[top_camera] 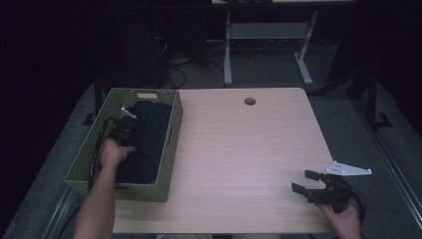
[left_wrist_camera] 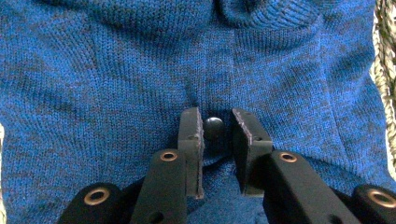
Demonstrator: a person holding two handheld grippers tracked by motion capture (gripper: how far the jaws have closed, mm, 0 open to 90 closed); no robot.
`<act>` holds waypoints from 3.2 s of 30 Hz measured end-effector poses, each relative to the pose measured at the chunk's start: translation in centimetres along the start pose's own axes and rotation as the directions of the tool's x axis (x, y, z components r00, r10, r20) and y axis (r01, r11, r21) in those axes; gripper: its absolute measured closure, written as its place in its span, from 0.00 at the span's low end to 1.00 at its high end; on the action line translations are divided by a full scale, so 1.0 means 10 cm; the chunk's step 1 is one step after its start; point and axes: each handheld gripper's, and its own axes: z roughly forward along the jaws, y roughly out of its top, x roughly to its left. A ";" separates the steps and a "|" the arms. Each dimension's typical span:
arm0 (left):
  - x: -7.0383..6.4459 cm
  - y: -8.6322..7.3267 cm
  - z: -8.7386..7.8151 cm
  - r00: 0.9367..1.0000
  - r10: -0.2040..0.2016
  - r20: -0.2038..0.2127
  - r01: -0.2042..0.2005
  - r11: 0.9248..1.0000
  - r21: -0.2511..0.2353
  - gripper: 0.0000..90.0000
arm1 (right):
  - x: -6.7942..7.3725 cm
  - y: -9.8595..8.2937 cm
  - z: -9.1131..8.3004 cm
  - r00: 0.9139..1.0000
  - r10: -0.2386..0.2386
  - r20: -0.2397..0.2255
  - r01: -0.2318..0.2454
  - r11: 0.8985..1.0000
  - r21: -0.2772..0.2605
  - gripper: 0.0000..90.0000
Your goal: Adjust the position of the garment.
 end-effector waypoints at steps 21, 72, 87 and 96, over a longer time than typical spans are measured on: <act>0.05 -0.03 -0.22 0.993 -0.088 0.074 0.095 0.992 -0.087 0.85 | 0.00 0.01 0.01 1.000 -0.001 -0.001 0.001 1.000 -0.006 0.19; 0.19 -0.23 -1.27 0.892 -0.059 0.448 0.286 0.842 -0.457 0.85 | 0.01 0.01 0.09 1.000 0.015 0.000 -0.015 1.000 0.003 0.19; 0.07 -0.20 -1.49 0.888 0.003 0.460 0.256 0.828 -0.500 0.85 | 0.01 0.01 0.10 1.000 0.011 0.002 -0.011 1.000 0.006 0.19; 0.00 -0.20 -1.60 0.884 0.032 0.466 0.244 0.818 -0.520 0.85 | 0.01 0.02 0.11 1.000 0.011 0.000 -0.011 1.000 0.008 0.19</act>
